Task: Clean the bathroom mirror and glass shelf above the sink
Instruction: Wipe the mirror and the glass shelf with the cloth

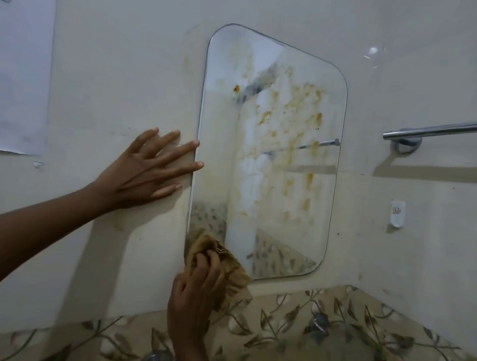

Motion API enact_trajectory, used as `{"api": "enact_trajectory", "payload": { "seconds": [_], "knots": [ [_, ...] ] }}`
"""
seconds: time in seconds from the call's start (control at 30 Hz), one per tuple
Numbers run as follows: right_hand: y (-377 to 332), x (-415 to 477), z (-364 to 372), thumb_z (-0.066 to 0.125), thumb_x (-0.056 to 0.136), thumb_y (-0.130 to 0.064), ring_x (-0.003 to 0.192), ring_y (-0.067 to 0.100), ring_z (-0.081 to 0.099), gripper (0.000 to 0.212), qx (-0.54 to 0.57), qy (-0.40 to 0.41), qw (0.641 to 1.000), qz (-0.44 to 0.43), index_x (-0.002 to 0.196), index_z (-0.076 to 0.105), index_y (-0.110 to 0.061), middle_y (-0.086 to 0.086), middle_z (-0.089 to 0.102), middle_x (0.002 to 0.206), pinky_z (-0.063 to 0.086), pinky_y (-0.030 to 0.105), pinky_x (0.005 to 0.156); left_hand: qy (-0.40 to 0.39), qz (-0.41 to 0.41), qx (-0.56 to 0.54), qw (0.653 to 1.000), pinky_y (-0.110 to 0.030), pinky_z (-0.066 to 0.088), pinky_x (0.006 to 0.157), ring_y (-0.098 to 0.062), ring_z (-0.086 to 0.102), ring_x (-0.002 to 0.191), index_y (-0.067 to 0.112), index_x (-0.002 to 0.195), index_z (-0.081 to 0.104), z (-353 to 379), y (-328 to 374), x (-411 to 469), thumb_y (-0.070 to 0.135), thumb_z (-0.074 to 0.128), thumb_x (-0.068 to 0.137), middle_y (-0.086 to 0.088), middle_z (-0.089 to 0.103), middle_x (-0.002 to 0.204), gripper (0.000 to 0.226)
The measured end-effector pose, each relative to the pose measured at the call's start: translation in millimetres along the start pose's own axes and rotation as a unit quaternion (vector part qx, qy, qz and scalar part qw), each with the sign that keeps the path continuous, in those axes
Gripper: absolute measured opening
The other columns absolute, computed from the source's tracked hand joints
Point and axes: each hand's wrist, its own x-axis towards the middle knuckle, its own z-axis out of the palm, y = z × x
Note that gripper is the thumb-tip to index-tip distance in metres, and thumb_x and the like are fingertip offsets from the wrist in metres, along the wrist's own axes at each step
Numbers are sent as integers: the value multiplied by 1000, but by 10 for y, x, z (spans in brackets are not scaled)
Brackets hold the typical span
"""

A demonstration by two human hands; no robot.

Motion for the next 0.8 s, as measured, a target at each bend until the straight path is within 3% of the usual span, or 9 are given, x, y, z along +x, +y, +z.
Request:
{"api": "enact_trajectory", "payload": {
  "seconds": [0.07, 0.17, 0.23, 0.33, 0.4, 0.5, 0.57, 0.7, 0.8],
  "knots": [
    [162, 98, -127, 32, 94, -39, 106, 28, 43, 38, -14, 17, 1000, 12, 117, 47, -12, 17, 63, 117, 41, 46, 91, 23, 7, 16, 1000, -52, 17, 114, -34, 23, 142, 35, 146, 12, 48, -16, 13, 47, 19, 93, -4, 15, 157, 55],
    [544, 386, -298, 14, 96, -49, 110, 38, 46, 66, -51, 45, 998, 18, 122, 49, 0, 29, 58, 121, 47, 57, 87, 44, -1, 27, 999, -52, 17, 113, -33, 22, 142, 35, 146, 13, 77, -29, 34, 48, 20, 93, -3, 16, 157, 55],
    [800, 672, -504, 7, 90, -62, 119, 45, 47, 85, -65, 79, 994, 40, 131, 47, 1, 29, 49, 133, 42, 60, 95, 60, 4, 38, 997, -52, 17, 113, -33, 21, 142, 34, 146, 13, 107, -35, 23, 49, 20, 93, -4, 16, 158, 56],
    [1144, 1088, -746, -6, 74, -80, 140, 38, 25, 107, -27, 115, 992, 54, 145, 26, -7, 20, 27, 153, 22, 53, 113, 65, 7, 38, 997, -52, 17, 113, -33, 22, 142, 34, 146, 13, 91, -45, 34, 50, 20, 93, -4, 16, 158, 56],
    [1226, 1272, -807, -5, 75, -79, 145, 32, 13, 100, 3, 136, 990, 46, 146, 13, -11, 15, 16, 157, 12, 49, 119, 67, 5, 33, 997, -52, 17, 112, -34, 23, 142, 34, 146, 14, 69, -36, 42, 50, 21, 93, -5, 17, 157, 56],
    [1059, 1345, -739, 7, 85, -62, 147, 26, 4, 63, 26, 142, 988, 54, 138, 2, -29, 8, 8, 159, 3, 47, 120, 73, 1, 44, 996, -52, 16, 112, -34, 23, 142, 34, 146, 16, 77, -31, 43, 49, 22, 92, -5, 19, 157, 56],
    [827, 1327, -628, -3, 80, -71, 146, 21, 2, 70, 14, 139, 990, 30, 138, 2, -33, -2, 3, 157, 3, 48, 120, 70, -3, 43, 997, -52, 17, 112, -34, 23, 142, 34, 146, 16, 67, -26, 38, 49, 22, 93, -5, 19, 157, 56],
    [76, 1128, -284, 7, 89, -56, 147, 28, 4, 62, -38, 99, 990, -94, 144, 3, -29, -1, 1, 155, -1, 47, 119, 68, -4, 28, 997, -52, 18, 112, -33, 21, 142, 35, 146, 15, 63, -25, 46, 50, 19, 93, -4, 17, 157, 56],
    [-298, 770, 18, 16, 96, -49, 147, 26, 1, 58, -98, 63, 964, -238, 149, 7, -29, 2, 8, 160, -4, 46, 117, 76, 0, 21, 997, -52, 16, 112, -32, 21, 142, 35, 146, 15, 84, -39, 46, 51, 20, 91, -5, 17, 157, 57]
  ]
}}
